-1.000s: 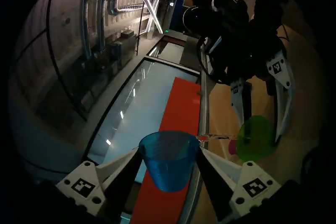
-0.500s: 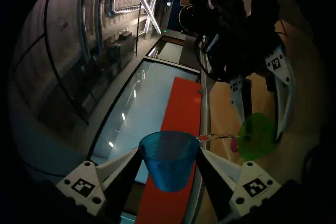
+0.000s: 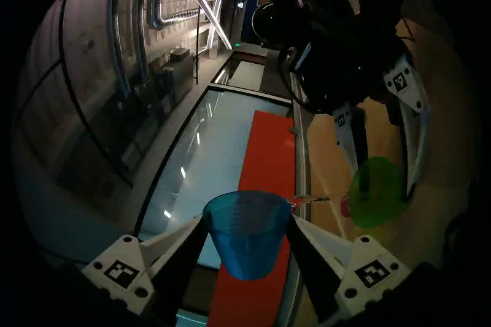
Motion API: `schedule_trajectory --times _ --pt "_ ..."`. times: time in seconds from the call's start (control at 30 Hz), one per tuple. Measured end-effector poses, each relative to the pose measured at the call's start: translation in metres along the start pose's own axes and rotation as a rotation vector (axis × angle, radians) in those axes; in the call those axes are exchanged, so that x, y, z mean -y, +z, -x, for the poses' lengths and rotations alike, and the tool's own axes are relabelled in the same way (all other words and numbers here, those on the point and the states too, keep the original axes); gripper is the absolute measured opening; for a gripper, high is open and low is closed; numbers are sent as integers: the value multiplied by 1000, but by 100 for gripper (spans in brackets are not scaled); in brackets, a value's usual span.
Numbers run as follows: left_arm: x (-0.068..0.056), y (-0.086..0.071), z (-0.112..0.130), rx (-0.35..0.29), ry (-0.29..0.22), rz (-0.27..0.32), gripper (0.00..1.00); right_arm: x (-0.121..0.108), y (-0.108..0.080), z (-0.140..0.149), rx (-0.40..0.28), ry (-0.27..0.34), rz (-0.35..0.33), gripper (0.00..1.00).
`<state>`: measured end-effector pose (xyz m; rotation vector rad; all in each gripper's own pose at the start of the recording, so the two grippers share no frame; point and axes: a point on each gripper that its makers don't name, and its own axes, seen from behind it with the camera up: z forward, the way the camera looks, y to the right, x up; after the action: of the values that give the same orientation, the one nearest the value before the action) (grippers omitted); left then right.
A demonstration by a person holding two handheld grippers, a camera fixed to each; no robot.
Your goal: Pour water
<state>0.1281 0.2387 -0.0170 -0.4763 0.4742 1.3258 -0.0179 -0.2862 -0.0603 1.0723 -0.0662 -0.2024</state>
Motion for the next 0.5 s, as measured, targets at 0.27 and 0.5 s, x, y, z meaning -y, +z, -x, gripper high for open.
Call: schedule_trajectory --times 0.27,0.5 --pt "-1 -1 0 0 28 1 86 0 1 -1 -1 -1 0 88" --pt "-1 -3 -2 -3 49 2 86 0 2 -1 -2 0 -1 87"
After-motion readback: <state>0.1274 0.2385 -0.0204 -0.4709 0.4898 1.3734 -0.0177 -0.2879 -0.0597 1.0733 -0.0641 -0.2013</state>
